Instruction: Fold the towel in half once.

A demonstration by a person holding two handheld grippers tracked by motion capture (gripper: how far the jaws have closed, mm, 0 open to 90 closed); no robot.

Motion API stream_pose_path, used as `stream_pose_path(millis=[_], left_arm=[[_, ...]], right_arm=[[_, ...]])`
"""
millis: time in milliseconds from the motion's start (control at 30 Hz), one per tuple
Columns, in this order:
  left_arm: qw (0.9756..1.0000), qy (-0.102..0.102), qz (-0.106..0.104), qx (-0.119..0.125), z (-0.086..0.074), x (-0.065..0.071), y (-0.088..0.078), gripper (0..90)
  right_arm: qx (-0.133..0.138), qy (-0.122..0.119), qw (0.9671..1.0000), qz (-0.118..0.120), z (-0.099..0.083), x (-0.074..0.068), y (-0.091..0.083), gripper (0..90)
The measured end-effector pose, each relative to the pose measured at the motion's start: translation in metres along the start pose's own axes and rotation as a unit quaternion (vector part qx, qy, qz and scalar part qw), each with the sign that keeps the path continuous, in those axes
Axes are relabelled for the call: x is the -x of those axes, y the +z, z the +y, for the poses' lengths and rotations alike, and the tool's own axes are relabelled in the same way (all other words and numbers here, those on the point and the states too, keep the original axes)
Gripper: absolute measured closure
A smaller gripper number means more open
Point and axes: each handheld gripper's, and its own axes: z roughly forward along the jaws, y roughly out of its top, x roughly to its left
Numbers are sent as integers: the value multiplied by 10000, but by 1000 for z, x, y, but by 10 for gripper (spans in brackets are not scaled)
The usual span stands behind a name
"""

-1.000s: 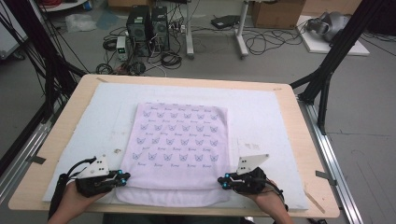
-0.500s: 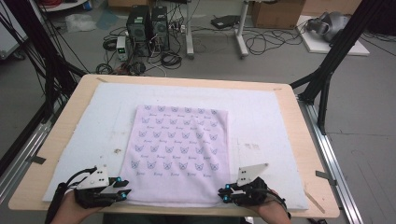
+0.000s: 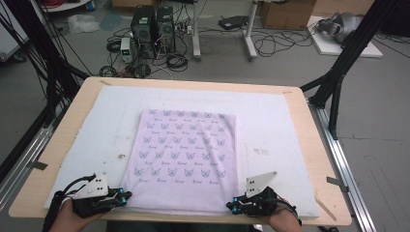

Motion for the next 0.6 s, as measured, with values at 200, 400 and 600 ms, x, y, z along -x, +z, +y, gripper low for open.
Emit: stream_pose_path(millis=[200, 400, 600], left_arm=[[9998, 16, -52, -214, -1, 0, 14, 696], [9997, 73, -34, -211, -2, 1, 15, 881], [10000, -10, -10, 65, -2, 0, 5, 853]], right_arm=[[171, 80, 9995, -255, 1, 5, 1, 752], [-14, 1, 9999, -132, -2, 6, 9, 878], [111, -4, 9999, -74, -1, 7, 3, 879]])
